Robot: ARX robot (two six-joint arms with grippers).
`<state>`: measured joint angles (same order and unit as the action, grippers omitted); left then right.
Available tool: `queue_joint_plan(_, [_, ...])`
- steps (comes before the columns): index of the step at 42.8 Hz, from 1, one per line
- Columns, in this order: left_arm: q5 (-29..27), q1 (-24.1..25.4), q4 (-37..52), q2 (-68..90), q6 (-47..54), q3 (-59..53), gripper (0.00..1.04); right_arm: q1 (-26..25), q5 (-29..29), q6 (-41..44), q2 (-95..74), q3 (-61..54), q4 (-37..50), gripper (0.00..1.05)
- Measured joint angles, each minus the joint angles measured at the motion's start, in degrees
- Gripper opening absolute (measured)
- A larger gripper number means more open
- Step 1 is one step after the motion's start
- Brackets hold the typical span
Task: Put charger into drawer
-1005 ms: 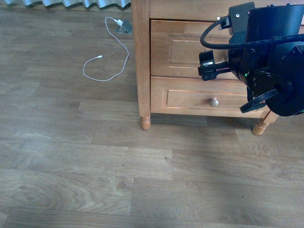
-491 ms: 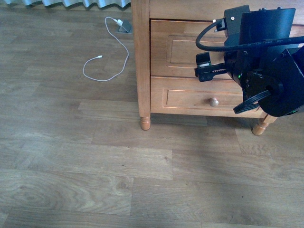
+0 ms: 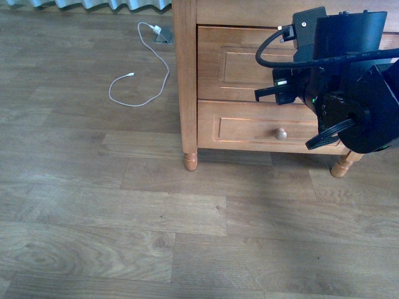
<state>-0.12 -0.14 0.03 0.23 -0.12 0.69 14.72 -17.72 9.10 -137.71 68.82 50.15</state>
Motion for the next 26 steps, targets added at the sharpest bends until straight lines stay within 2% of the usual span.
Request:
queue_joint_plan(3, [0.0,0.0,0.0,0.0,0.0,0.0,0.99,-0.04,-0.07,0.22,0.0,0.02,0.0,0.27])
queue_joint_plan(6, [0.02,0.0,0.0,0.0,0.0,0.0,0.99,0.02,-0.31,0.35,0.0,0.02,0.0,0.24])
queue_joint_plan(18, [0.0,0.0,0.0,0.0,0.0,0.0,0.99,-0.24,1.46,0.28,0.92,-1.95,0.92,0.23])
queue_joint_plan(26, [0.0,0.0,0.0,0.0,0.0,0.0,0.99,-0.17,3.04,-2.36,5.86,-8.87,-0.33,0.22])
